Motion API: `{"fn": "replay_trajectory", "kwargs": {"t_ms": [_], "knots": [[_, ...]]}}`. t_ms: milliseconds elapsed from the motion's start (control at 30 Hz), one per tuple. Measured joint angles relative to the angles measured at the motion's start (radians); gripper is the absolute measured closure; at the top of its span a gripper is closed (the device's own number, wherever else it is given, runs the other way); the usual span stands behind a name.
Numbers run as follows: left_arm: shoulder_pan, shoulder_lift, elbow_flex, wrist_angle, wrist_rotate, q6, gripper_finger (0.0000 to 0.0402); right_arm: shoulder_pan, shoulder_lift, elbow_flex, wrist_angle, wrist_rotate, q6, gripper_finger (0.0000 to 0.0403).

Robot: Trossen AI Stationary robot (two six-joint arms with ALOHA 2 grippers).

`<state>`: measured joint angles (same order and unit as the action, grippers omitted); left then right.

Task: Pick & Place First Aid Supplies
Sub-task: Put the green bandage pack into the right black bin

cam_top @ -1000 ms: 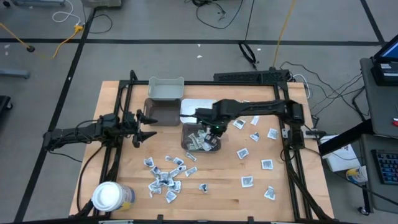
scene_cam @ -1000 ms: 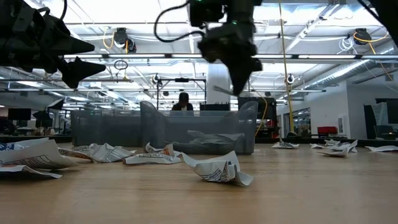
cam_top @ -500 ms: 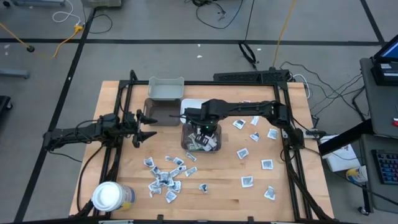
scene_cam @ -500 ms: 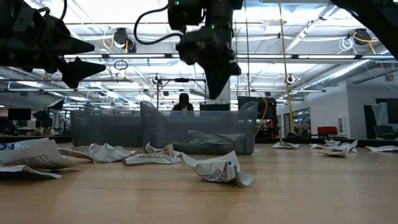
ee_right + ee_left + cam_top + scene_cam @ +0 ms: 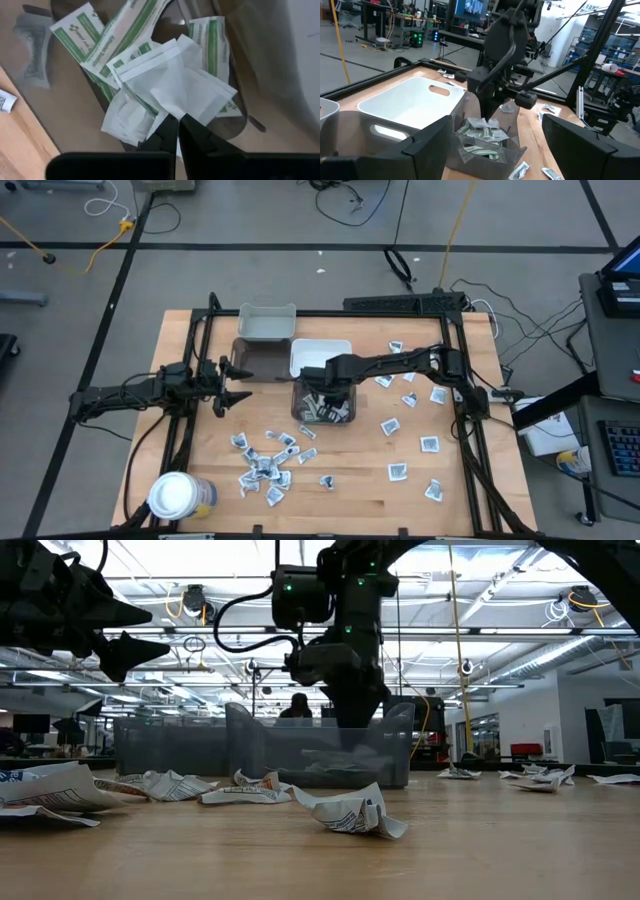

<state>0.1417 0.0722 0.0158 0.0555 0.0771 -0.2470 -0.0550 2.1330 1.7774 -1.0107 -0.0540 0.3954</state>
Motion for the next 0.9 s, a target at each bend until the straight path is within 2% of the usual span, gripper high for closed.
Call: {"fn": "replay_trajectory", "kwargs": {"t_ms": [133,400,533,667,900], "knots": [[0.0,0.0,0.0,0.0,0.0,0.0,0.0091,0.003,0.0,0.0,0.003,0.0,-0.022,0.0356],[0.0,0.0,0.0,0.0,0.0,0.0,0.0091,0.004,0.0,0.0,0.001,0.0,-0.032,0.0222],[0.0,0.0,0.0,0.0,0.0,0.0,0.0091,0.004,0.0,0.031,-0.045,-0.003,-0.042,0.0169],[0.0,0.0,0.0,0.0,0.0,0.0,0.0091,-0.005,-0.028,0.077,-0.077,-0.003,0.003,0.0146],[0.0,0.0,0.0,0.0,0.0,0.0,0.0091,-0.029,-0.084,0.082,-0.076,0.015,0.203,0.0144]]}}
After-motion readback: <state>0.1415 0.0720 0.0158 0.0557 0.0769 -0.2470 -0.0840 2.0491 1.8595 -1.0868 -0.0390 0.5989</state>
